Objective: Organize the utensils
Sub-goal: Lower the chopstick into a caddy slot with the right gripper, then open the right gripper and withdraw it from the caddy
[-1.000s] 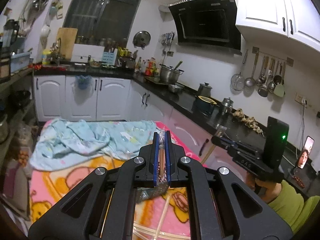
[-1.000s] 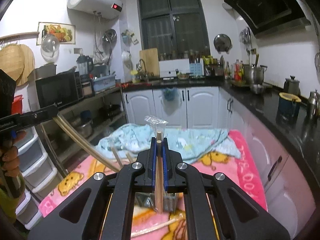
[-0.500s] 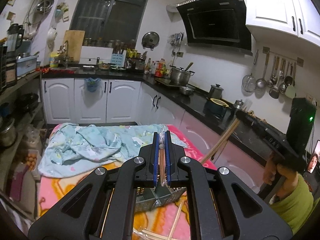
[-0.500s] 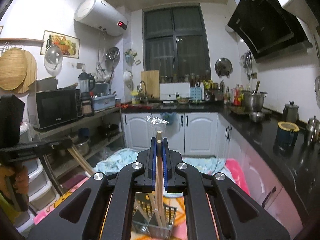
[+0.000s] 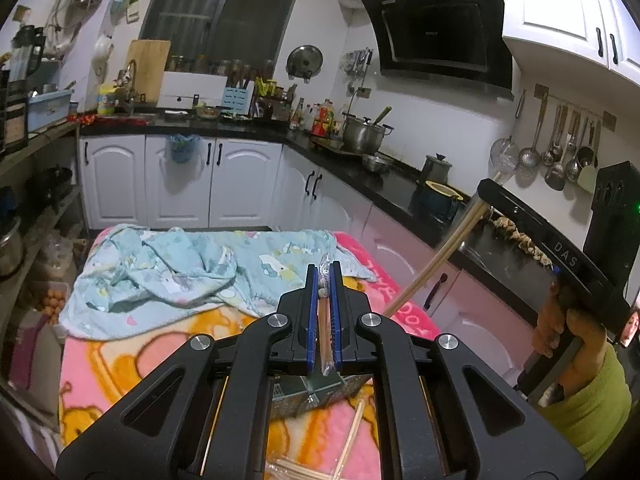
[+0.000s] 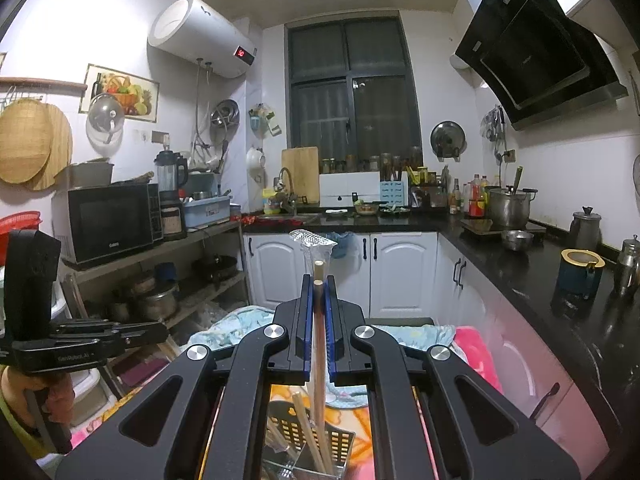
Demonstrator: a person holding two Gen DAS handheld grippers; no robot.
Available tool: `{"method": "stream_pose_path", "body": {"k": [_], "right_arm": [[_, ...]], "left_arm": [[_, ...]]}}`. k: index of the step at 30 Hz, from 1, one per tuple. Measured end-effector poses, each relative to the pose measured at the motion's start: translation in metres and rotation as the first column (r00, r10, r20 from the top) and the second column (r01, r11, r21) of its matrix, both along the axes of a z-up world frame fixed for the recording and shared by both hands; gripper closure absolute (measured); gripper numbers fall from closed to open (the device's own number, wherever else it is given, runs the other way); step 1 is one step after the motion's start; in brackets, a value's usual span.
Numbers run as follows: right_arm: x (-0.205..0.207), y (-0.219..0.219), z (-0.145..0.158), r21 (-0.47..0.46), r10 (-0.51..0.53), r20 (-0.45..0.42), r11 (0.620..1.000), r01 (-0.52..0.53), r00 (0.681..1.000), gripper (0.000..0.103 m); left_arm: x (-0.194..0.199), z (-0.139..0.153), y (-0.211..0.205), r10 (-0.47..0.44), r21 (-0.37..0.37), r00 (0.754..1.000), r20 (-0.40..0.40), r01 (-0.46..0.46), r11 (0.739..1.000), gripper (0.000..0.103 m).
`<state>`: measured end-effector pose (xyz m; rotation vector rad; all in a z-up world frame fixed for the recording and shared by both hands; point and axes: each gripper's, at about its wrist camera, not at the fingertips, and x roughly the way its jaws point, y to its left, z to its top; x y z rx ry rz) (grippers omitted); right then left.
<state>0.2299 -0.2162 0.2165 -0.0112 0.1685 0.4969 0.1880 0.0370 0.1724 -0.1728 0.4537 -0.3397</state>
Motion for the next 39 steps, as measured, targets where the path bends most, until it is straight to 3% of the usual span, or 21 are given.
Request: {"method": "stream_pose_path", "body": {"k": [36, 38, 39], "right_arm": [[0.044, 0.016, -0.099, -0.076, -0.054, -0.215, 0.996, 0.038, 0.975, 0.097], [0.045, 0.016, -0.103, -0.082, -0.062, -0.231, 0.996, 0.044, 0.971, 0.086], [0.045, 0.016, -0.105, -0.081, -0.066, -0.235, 0.996, 0.048, 0.970, 0.075]], "left_arm": [[0.031, -0.070, -0.018, 0.000, 0.033, 0.993, -0.119, 0.004, 0.999, 0.100], [0.031, -0.072, -0.016, 0.005, 0.029, 0.992, -0.125, -0.002, 1.000, 0.098], [0.031, -0.073, -0.015, 0.010, 0.028, 0.992, -0.125, -0.006, 1.000, 0.096]]}}
